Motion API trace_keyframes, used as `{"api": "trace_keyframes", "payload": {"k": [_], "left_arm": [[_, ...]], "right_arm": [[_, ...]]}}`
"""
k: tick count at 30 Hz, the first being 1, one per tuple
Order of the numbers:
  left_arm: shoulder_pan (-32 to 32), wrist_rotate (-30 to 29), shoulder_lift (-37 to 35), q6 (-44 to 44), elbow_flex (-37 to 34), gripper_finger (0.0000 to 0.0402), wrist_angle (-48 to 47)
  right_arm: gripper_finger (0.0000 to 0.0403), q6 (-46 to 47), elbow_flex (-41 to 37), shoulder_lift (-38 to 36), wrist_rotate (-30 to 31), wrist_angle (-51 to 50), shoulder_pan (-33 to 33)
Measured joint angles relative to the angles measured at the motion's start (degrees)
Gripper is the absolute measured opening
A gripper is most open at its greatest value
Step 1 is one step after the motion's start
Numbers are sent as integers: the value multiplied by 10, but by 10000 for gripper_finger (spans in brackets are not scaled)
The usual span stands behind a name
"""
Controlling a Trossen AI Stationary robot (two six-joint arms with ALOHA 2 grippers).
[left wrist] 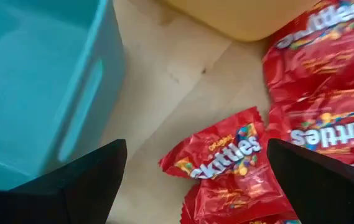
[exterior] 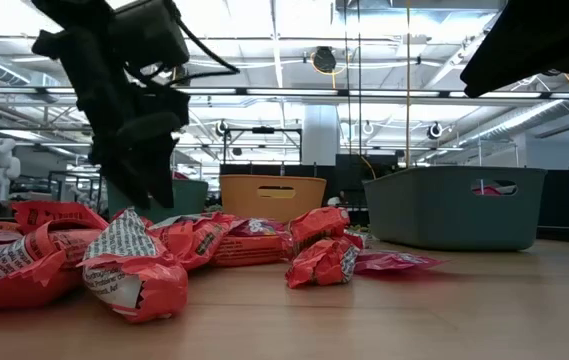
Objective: Sort candy
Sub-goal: Put the red pack of candy into the light blue bin
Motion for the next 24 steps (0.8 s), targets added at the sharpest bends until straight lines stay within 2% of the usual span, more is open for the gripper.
{"api": "trace_keyframes", "payload": {"k": [16,24], "left_arm": [[-20,-2,91,-21,7,392,28],[-24,2,84,-35,11,321,17]], "right_arm": [[155,-1,0,0,0,0,0],[155,-12,0,0,0,0,0]]}}
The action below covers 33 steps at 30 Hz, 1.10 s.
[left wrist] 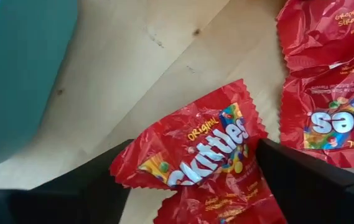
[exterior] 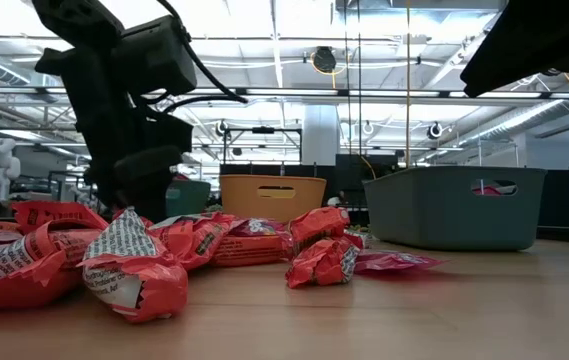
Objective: Sort candy
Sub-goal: Put the red pack of candy into the light blue bin
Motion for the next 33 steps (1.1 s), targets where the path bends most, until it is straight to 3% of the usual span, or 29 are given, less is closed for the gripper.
{"api": "trace_keyframes", "payload": {"k": [9,22,27,33], "left_arm": [[0,28,0,3,34,236,-2],[0,28,-8,35,83,115,-106],[0,26,-56,57,85,68,-105],[1,11,-167,94,85,37,-122]], "right_arm": [[155,-1,0,0,0,0,0],[155,-1,0,0,0,0,0],[155,0,0,0,0,0,0],[155,0,0,0,0,0,0]]}}
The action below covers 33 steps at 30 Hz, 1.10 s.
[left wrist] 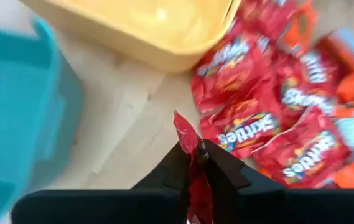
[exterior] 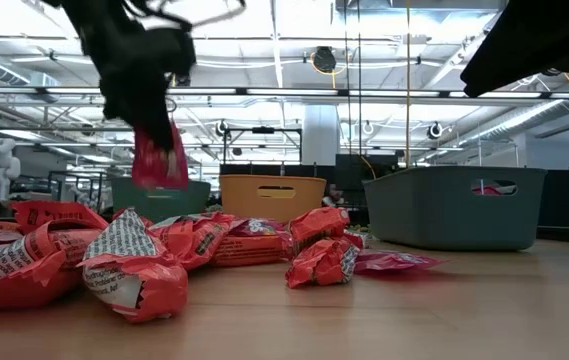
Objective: Sort candy
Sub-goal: Put the red pack of candy into the light blue bin
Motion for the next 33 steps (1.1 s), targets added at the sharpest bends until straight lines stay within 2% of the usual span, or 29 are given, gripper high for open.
{"api": "trace_keyframes", "payload": {"k": [9,16,18,24,29,33], "left_arm": [[35,-91,-144,10,0,28,-129],[128,-95,-190,98,0,27,-131],[158,-83,-192,125,0,27,-129],[236,19,-183,245,0,27,-83],[278,46,-165,330,0,27,-66],[296,47,-145,348,0,27,-66]], "right_arm": [[155,2,0,0,0,1,0],[155,2,0,0,0,1,0],[155,2,0,0,0,1,0],[155,-1,0,0,0,0,0],[155,0,0,0,0,0,0],[155,2,0,0,0,8,0]]}}
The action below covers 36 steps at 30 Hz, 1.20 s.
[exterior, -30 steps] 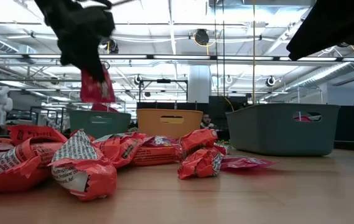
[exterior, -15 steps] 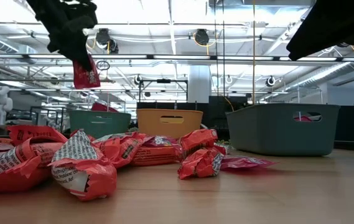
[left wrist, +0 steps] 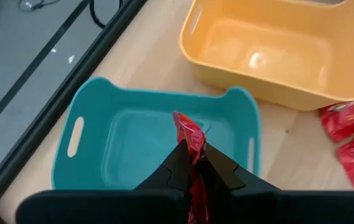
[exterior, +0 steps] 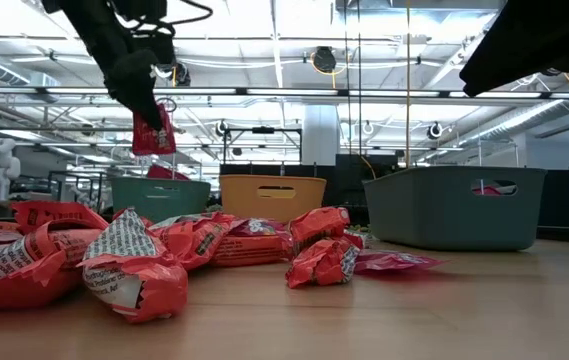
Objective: Sort candy
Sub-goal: Put the red pack of candy into the light blue bin, then put the orange wrapper chocolate into the dark blue bin
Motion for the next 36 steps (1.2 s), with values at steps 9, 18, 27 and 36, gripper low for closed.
{"api": "trace_keyframes", "payload": {"k": [9,18,27,36], "left_arm": [[9,-2,48,26,0,27,-1],[9,-3,76,26,0,27,-1],[9,-4,76,25,0,97,-1],[8,-5,69,24,-1,168,-3]], "right_arm": [[155,9,0,0,-1,3,0],[155,10,0,0,-14,3,0],[155,10,0,0,-15,3,0],[155,8,0,0,-15,2,0]]}}
